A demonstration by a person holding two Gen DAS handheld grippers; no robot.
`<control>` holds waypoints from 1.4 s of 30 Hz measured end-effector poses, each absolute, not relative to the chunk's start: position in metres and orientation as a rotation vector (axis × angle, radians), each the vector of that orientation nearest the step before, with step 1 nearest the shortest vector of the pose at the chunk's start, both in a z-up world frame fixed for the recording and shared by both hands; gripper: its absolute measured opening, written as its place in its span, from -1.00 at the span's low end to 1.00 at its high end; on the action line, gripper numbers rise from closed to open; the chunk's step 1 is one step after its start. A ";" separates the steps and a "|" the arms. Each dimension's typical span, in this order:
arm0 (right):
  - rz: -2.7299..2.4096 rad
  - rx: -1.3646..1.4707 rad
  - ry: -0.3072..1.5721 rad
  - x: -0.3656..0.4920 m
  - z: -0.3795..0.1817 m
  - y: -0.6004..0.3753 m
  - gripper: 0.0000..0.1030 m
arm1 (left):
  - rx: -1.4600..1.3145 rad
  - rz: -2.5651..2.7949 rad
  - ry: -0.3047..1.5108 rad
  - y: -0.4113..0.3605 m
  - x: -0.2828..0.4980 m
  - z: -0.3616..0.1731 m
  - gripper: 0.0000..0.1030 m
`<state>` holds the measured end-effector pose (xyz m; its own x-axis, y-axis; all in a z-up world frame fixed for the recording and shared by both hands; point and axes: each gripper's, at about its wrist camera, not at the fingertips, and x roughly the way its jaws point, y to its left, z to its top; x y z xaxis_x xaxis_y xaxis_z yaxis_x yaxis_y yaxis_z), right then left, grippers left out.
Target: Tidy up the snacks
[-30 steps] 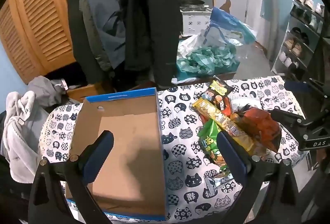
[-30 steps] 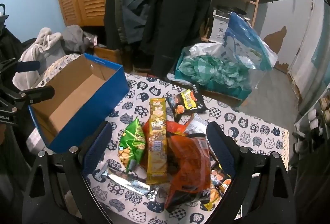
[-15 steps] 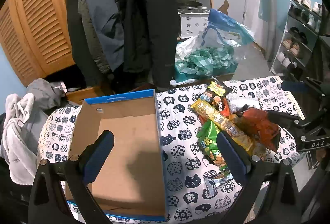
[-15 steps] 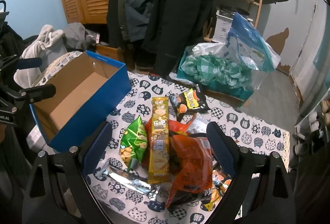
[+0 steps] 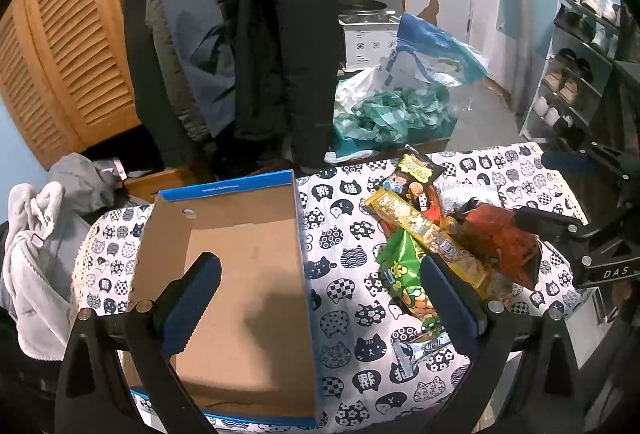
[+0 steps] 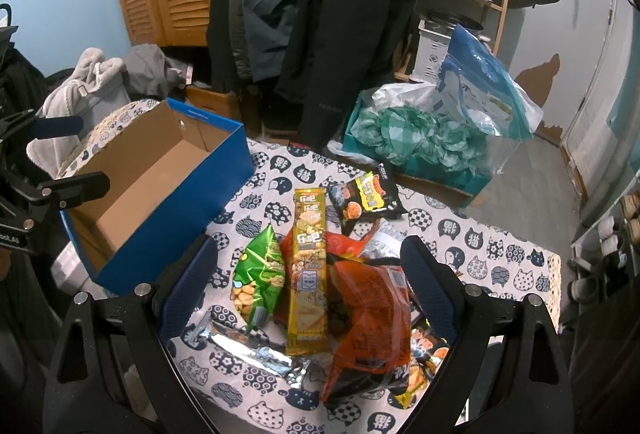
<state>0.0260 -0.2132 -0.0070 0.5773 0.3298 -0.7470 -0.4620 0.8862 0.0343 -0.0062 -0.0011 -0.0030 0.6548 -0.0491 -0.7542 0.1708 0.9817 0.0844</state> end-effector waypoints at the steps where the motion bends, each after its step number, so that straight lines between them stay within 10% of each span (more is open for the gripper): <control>1: 0.466 -0.172 0.836 0.026 -0.007 -0.213 0.77 | 0.154 -0.125 0.848 -0.001 -0.006 -0.003 0.96; 42: 0.464 -0.176 0.840 0.026 -0.009 -0.213 0.77 | 0.153 -0.135 0.860 -0.005 -0.007 -0.005 0.96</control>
<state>0.0264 -0.2127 -0.0086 0.5750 0.3259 -0.7504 -0.4623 0.8862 0.0306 -0.0068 -0.0052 -0.0052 0.6453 -0.0560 -0.7619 0.1795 0.9805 0.0800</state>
